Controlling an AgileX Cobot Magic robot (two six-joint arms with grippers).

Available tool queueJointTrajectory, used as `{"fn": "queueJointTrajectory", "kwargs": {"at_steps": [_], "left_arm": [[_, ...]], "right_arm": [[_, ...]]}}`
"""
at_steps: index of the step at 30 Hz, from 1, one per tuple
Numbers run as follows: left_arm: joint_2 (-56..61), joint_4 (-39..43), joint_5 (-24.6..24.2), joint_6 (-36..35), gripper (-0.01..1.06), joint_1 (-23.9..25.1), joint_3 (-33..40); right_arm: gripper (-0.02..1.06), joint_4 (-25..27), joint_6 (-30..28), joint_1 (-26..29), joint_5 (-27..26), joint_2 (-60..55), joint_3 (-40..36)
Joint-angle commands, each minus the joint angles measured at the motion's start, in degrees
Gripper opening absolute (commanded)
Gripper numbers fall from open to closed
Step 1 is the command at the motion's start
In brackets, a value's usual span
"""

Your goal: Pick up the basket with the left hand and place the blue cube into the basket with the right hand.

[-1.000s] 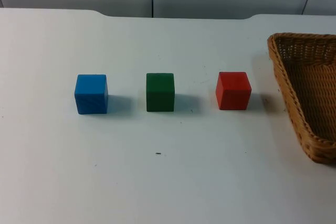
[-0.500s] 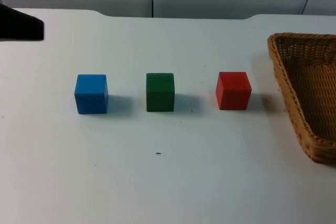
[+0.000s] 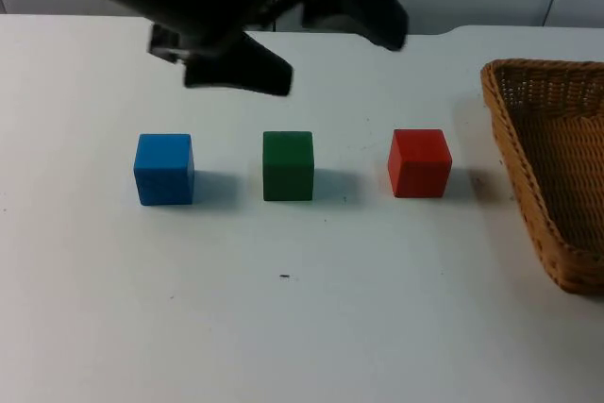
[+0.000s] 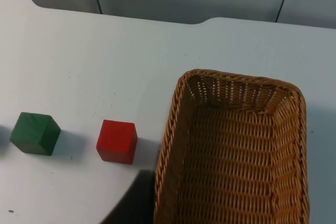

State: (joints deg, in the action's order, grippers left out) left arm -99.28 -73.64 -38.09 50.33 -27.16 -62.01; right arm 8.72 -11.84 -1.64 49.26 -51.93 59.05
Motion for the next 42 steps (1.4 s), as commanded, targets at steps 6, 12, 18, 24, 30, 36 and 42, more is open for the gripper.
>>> {"fn": "queueJointTrajectory", "kwargs": {"at_steps": [6,12,18,24,30,36,42], "left_arm": [[-14.37,4.96,0.32,-7.97,1.04,-5.97,-10.76],[-25.88,16.00,-1.37,-19.79,1.04,-9.07,-21.47],[-32.96,21.11,-4.73,-26.35,1.04,-12.01,-32.76],[-35.54,21.11,-5.36,-28.13,1.04,-13.21,-38.08],[-39.15,21.16,-4.99,-30.22,1.04,-14.62,-44.01],[-43.26,21.16,-5.24,-32.91,1.04,-15.95,-48.94],[-46.34,21.36,-4.39,-34.08,1.04,-16.58,-52.56]], "right_arm": [[1.04,0.33,-0.19,0.26,-0.34,-0.34,0.55],[1.04,0.21,-0.30,0.26,-1.52,-0.34,0.45],[1.04,0.21,-0.30,0.26,-1.52,-0.34,0.45],[1.04,0.21,-0.30,0.26,-1.56,-0.34,0.45],[1.04,0.43,-0.30,0.26,-1.88,-0.34,0.45],[1.04,0.59,-0.30,0.26,-1.94,-0.93,0.45],[1.04,2.02,-0.28,0.26,-1.94,-2.13,0.45]]}}
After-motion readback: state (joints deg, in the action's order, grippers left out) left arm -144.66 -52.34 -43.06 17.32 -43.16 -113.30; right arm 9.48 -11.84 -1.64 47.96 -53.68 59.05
